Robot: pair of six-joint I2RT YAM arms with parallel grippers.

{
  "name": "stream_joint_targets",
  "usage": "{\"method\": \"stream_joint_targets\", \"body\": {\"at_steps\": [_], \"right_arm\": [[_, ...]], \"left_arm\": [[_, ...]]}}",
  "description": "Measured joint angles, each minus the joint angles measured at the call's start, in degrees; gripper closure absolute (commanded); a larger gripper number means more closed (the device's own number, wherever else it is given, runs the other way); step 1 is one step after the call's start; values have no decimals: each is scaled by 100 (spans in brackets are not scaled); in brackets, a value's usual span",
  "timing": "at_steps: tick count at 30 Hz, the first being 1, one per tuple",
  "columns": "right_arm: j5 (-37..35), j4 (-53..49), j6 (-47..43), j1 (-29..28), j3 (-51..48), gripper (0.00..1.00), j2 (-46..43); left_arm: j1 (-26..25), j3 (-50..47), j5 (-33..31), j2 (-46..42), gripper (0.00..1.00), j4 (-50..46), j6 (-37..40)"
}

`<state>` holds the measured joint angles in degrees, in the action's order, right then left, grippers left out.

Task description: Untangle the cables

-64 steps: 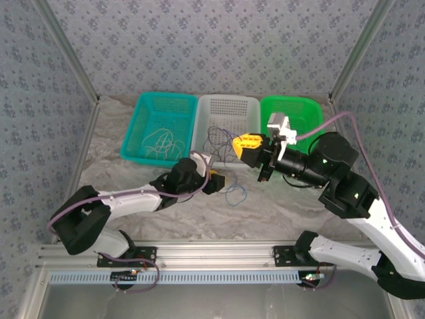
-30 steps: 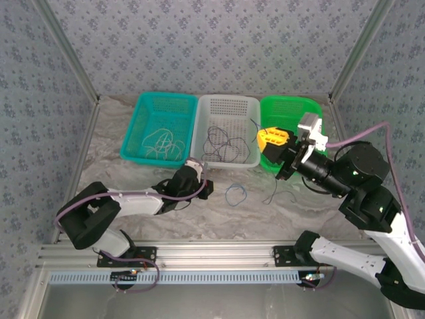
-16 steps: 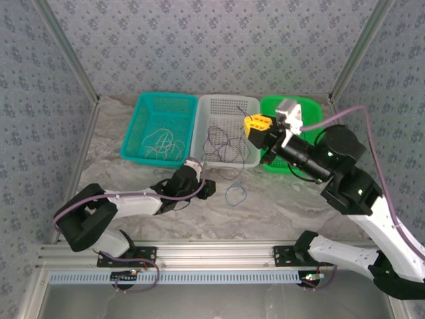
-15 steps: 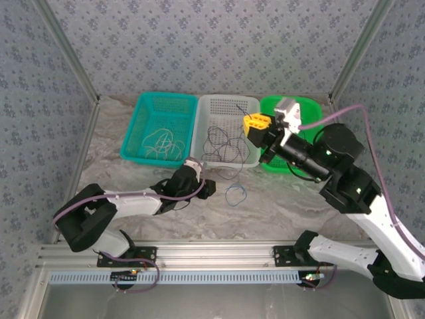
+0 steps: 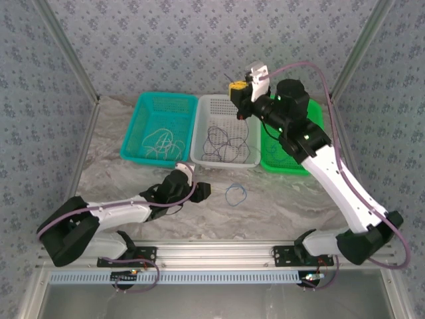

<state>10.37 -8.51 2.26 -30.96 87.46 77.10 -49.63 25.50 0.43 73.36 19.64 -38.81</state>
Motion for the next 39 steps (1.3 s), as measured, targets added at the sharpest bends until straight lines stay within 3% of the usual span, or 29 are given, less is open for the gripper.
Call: {"method": "stream_joint_targets", "body": {"at_steps": [5,12,19,23,26,28,30,35,39], "right_arm": [[404,105,437,417,22,97,651],[599,146,745,470,-63,96,949],[527,-258,970,474,256,71,1497],[380,-1209,1095,514,1069,69,2382],[337,-1851,1189,573,1530,56,2990],[323,-2177,1279,612,1565,38,3215],[289,-2385,1349,636,1517,27,3296],[247,-2341,1416,616,1108,19,3042],[142,-2164,1311,459,245,19,2210]], "left_arm": [[0,-101,-138,-334,36,-70,70],[-2,-240,-363,-719,31,-282,127],[-2,-284,-507,-890,22,-374,168],[-2,-289,-546,-931,21,-479,173],[-2,-297,-592,-984,21,-562,173],[-2,-306,-627,-1058,21,-629,173],[-2,-334,-654,-1152,20,-686,170],[-2,-448,-785,-1486,17,-850,179],[-2,-518,-872,-1661,15,-946,212]]}}
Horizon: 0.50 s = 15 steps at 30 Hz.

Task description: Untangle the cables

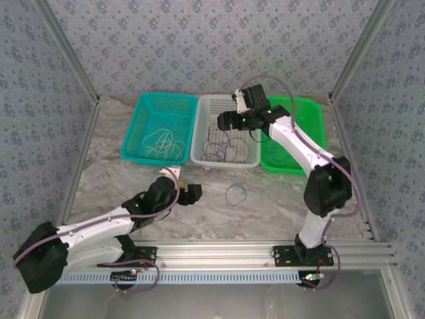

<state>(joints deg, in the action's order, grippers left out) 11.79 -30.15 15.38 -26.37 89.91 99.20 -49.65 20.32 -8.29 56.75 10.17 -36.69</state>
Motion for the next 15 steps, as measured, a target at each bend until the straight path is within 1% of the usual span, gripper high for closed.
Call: {"method": "stream_joint_targets", "body": {"at_steps": [4,6,11,15], "right_arm": [[-221,103,-79,-251,-946,20,-1150],[-376,192,-81,-328,-1412,20,-1711],[-822,369,55,-293,-2741,19,-2962],[-1104,289,227,-251,-3344,19,-3460]], "left_arm": [[0,-2,52,33,16,-13,55],[0,20,162,195,17,-13,79],[-52,332,656,1097,23,-22,66],[-361,848,1025,1884,24,-50,55]]}}
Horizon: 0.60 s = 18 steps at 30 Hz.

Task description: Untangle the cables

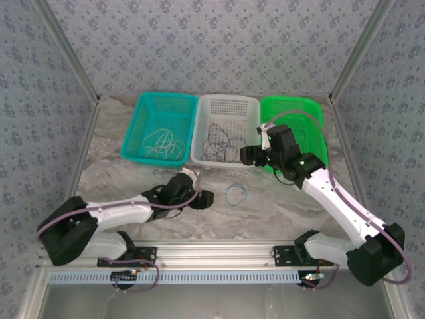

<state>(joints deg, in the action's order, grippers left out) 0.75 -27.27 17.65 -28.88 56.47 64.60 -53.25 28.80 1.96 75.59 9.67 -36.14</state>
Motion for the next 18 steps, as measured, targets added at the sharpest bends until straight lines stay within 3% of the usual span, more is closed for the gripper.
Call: {"method": "stream_joint_targets", "body": {"at_steps": [13,18], "right_arm": [[-859,-127,599,282,-922,16,-1381],[-898,-142,706,315,-1075,16,-1513]], "left_arm": [[-302,824,518,1073,27,-264,-885],[-315,1274,664,1432,38,-483,-1082]]}}
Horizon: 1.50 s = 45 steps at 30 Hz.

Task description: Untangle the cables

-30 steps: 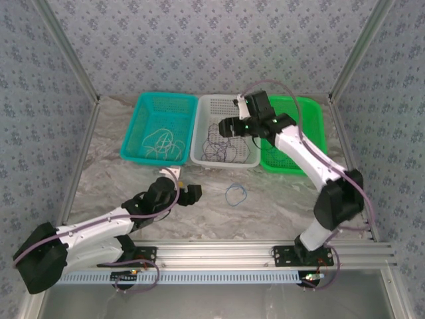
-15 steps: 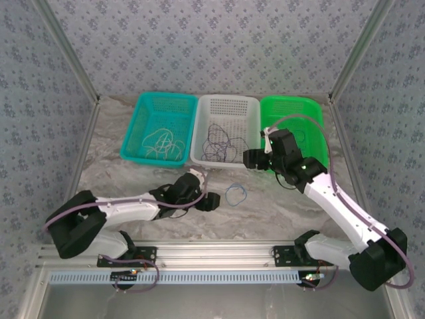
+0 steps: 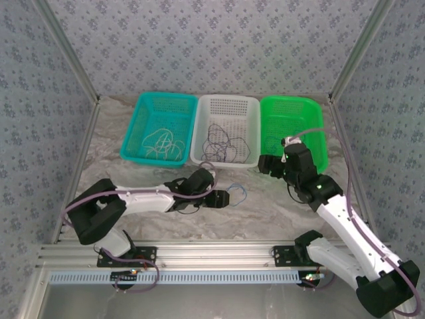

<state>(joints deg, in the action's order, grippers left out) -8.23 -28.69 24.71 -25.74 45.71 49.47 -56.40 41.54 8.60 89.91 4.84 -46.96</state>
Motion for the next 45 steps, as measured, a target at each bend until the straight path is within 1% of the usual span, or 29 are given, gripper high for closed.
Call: {"method": "stream_joint_targets", "body": {"at_steps": [4,10,15,17,21,23,27,28,31,35,42,45], "right_arm": [[-22,-63,37,42,-87,15,-125],[-42,-125,37,179,-131,14,-339],[-37,-153,37,225,-221,14,-372],[-37,-170,37,232,-264,14,-400],[-42,-258,37,267,-289,14,-520],[-42,-289,37,289,-289,14,-614],[-42,-293,39,326,-306,14,-754],[-42,-295,39,330,-317,14,-763],[11,-286,33,339,-385,16,-767],[315,-186,-15,304,-632,19,-769],[634,83,-76,-42,-1213,20,-758],[708,275,-114,-284,-1318,18,-693]], "left_arm": [[-31,232,133,260,40,-94,-181],[-37,267,236,417,41,-321,-376],[-61,439,223,549,46,-446,-426],[-61,533,212,625,52,-525,-442],[-59,621,98,730,70,-651,-435],[-61,619,52,737,76,-671,-428],[-61,619,-4,800,96,-625,-382],[-68,619,-2,826,99,-562,-343],[-96,612,-37,835,100,-468,-234],[-116,542,-208,686,100,-509,-42],[-114,435,-599,-149,100,-739,551],[-114,435,-748,-483,100,-826,811]]}}
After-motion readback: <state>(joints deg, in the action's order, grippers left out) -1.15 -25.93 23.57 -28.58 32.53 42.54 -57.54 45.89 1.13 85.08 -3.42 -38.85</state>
